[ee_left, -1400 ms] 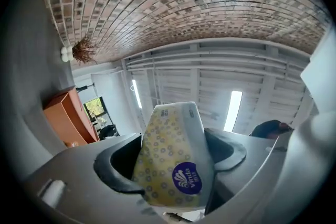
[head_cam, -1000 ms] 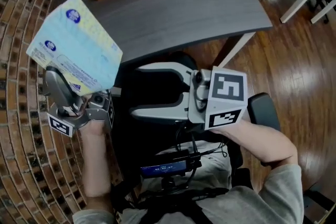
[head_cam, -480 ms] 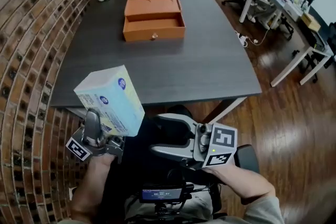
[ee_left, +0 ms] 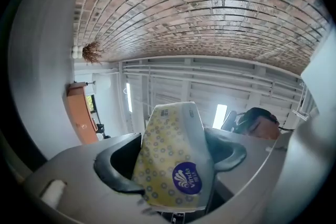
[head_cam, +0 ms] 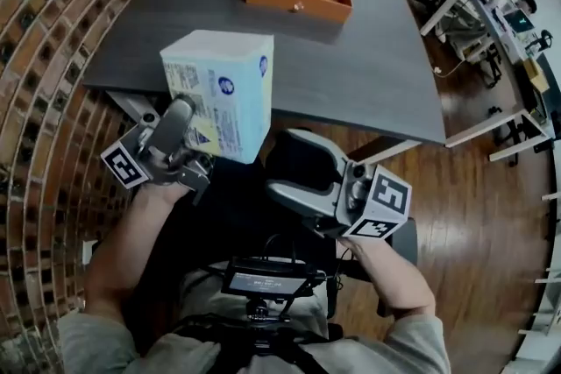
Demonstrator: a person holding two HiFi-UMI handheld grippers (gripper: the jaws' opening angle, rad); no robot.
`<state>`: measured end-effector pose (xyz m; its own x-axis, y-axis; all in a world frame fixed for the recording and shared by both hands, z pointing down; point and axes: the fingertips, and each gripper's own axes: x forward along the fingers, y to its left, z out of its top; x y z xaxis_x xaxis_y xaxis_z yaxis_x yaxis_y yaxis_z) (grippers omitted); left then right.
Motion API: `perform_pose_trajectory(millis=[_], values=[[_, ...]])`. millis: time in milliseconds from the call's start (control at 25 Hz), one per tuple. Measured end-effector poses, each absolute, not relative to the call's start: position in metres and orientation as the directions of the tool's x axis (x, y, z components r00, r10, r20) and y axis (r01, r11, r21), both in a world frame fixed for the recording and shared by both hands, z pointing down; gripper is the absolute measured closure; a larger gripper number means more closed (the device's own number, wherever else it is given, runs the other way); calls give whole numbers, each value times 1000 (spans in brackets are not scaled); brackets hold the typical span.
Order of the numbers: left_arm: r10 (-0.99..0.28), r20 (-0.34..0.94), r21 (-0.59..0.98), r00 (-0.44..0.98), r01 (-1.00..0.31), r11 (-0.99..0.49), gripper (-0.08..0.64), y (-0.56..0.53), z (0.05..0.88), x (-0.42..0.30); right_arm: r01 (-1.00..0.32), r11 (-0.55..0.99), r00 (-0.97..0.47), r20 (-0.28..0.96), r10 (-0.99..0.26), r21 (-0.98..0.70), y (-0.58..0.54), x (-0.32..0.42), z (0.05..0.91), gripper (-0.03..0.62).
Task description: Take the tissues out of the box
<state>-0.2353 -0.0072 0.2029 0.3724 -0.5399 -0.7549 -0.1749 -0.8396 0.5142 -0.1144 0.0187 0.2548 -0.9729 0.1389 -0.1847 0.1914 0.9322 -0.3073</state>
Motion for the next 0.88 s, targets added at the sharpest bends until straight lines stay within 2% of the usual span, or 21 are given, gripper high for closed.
perform_pose_trajectory(millis=[240,880], values=[[-509,-772,488,382,-158,-858,189,-12,194,-233,183,947,-976,-166,142,-265,18,-121,253,268],[-519,-773,520,365,-104,-848,189,-11,201,-231,174,942,-979,-157,133,-288,18,-125,259,268]])
